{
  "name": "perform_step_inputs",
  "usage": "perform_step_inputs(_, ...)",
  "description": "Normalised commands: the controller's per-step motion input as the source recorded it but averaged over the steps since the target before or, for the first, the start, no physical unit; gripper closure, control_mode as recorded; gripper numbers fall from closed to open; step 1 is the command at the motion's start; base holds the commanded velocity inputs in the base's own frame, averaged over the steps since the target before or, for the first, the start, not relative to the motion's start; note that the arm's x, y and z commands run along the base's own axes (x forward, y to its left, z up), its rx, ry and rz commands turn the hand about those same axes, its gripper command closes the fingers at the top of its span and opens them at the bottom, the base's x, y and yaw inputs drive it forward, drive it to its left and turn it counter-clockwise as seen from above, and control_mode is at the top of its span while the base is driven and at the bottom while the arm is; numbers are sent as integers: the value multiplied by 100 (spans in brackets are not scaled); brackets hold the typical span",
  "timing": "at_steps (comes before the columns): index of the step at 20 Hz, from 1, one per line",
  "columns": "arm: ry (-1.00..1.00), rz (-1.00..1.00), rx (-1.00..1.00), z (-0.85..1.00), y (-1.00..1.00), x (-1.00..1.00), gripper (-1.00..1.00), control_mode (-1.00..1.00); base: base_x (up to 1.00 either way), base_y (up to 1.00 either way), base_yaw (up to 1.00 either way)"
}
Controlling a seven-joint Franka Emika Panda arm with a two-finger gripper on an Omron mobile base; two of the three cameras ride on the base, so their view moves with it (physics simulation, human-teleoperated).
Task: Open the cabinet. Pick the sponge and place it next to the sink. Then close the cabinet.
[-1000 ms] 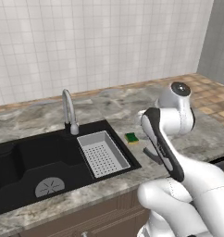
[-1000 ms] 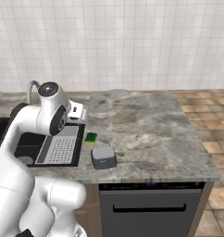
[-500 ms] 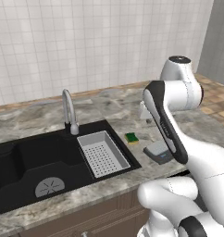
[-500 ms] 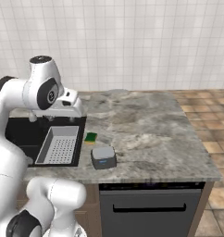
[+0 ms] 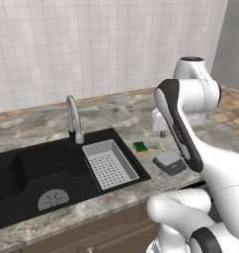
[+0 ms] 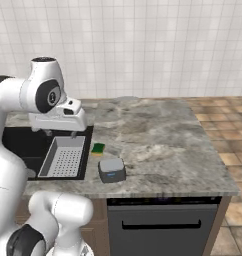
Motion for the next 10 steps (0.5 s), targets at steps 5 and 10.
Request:
perform_step_inputs(5, -28, 0, 3, -30, 0, -67, -100, -100, 0, 0, 0)
perform_step_inputs(10, -26, 0, 1, -9, 0, -77, -100, -100, 0, 0, 0)
